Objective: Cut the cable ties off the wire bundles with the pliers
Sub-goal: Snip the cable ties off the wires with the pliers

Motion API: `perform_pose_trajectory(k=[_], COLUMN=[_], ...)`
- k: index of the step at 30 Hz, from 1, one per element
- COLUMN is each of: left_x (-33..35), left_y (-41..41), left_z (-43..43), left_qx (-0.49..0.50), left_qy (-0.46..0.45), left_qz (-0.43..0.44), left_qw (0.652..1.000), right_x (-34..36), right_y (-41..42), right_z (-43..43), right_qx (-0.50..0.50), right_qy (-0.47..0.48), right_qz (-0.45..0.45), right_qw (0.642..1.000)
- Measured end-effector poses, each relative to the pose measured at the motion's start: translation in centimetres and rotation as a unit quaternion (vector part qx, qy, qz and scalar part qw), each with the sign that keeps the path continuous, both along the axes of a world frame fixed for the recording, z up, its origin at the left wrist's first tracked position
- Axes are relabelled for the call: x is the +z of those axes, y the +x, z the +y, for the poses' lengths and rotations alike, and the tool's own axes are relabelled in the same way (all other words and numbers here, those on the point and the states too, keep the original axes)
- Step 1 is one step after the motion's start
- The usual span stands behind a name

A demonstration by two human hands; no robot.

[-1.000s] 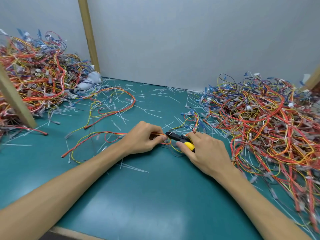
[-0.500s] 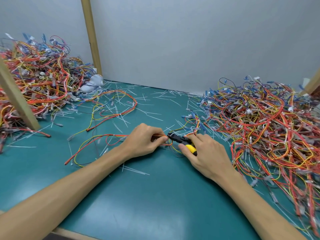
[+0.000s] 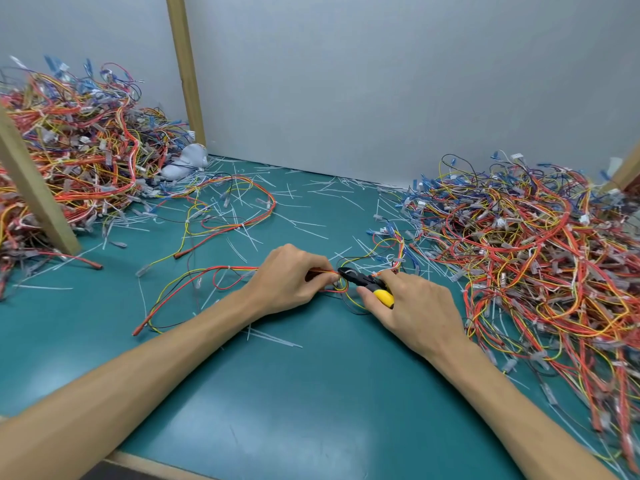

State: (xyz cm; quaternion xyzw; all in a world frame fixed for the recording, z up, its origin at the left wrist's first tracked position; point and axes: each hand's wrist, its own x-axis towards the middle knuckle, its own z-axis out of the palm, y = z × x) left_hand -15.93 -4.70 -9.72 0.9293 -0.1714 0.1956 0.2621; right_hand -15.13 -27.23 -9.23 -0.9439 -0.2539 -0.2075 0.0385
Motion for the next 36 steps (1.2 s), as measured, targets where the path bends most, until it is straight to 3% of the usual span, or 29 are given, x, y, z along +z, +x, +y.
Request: perform_pose_trajectory(k=[36], left_x=[0.31], left_y=[-0.14], left_z=[-0.23], left_qx=[-0.003], left_qy=[-0.030], left_qz=[-0.015], left_qw=[0.999], right_x=[-0.15], right_y=[0.77], right_z=[-0.25], right_qx=[0.015], right_qy=[-0.008], right_qz=[-0.015], right_qw=[1.000])
